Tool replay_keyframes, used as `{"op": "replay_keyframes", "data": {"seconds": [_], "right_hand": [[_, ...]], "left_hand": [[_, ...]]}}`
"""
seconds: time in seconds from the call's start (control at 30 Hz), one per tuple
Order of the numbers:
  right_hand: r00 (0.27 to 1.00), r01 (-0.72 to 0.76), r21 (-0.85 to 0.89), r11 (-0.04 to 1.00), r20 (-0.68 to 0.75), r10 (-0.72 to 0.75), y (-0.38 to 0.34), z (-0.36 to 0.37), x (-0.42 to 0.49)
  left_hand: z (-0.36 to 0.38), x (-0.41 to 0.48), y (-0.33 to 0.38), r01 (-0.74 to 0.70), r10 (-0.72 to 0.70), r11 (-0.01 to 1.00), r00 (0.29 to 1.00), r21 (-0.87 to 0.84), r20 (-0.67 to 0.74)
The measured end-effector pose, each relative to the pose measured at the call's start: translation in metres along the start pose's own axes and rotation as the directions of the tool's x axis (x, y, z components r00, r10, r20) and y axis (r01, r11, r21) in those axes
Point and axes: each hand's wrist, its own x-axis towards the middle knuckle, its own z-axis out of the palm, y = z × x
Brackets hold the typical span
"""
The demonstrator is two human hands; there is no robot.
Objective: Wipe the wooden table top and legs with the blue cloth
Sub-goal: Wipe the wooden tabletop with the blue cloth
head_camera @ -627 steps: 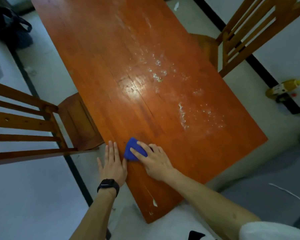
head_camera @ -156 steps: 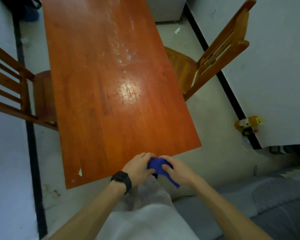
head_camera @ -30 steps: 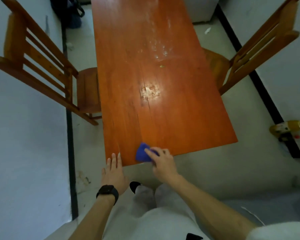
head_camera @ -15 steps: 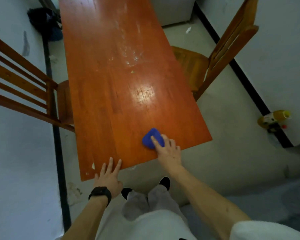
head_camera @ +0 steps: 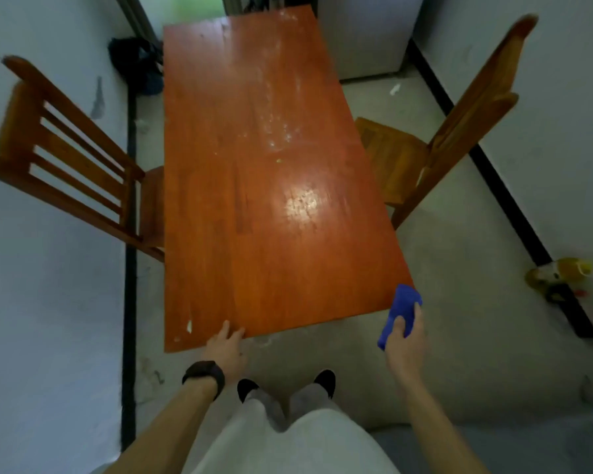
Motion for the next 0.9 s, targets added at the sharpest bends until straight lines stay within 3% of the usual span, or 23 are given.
{"op": "replay_keyframes", "data": {"seconds": [0.1, 0.17, 0.27, 0.33, 0.43, 0.5, 0.57, 0.67, 0.8, 0.9], "right_hand": [[0.945, 0.163, 0.003, 0.987, 0.287, -0.157, -0.018, 0.026, -0.032], [0.831, 0.305, -0.008, 0.952, 0.490, -0.262, -0.031, 0.048, -0.049], [0.614, 0.510, 0.012, 0.860, 0.695, -0.374, -0.064, 0.077, -0.078], [0.498, 0.557, 0.067, 0.828, 0.770, -0.398, -0.090, 0.096, -0.099], [0.388, 0.520, 0.151, 0.841, 0.835, -0.390, -0.126, 0.129, -0.133], [0.340, 0.471, 0.180, 0.864, 0.867, -0.366, -0.144, 0.154, -0.153], [0.301, 0.445, 0.187, 0.876, 0.890, -0.343, -0.159, 0.181, -0.172], [0.277, 0.416, 0.134, 0.900, 0.923, -0.266, -0.177, 0.228, -0.206], [0.235, 0.405, 0.089, 0.910, 0.952, -0.197, -0.197, 0.277, -0.253], [0.281, 0.318, 0.080, 0.945, 0.944, -0.174, -0.227, 0.287, -0.279]], "left_hand": [[-0.010, -0.010, 0.004, -0.091, 0.089, 0.957, 0.996, -0.274, -0.018], [-0.021, -0.019, 0.001, -0.127, 0.104, 0.860, 0.992, -0.494, -0.075], [-0.043, -0.034, -0.012, -0.151, 0.084, 0.576, 0.989, -0.804, -0.125], [-0.059, -0.044, -0.029, -0.129, 0.116, 0.377, 0.989, -0.917, -0.091], [-0.071, -0.051, -0.070, -0.122, 0.150, 0.137, 0.983, -0.983, -0.101], [-0.074, -0.048, -0.105, -0.150, 0.085, -0.007, 0.985, -0.989, -0.150], [-0.076, -0.044, -0.141, -0.189, 0.009, -0.041, 0.982, -0.981, -0.189], [-0.077, -0.033, -0.203, -0.208, -0.067, 0.003, 0.976, -0.978, -0.208], [-0.090, -0.017, -0.275, -0.200, -0.027, 0.028, 0.979, -0.979, -0.201], [-0.108, -0.009, -0.306, -0.212, 0.050, -0.060, 0.975, -0.975, -0.215]]}}
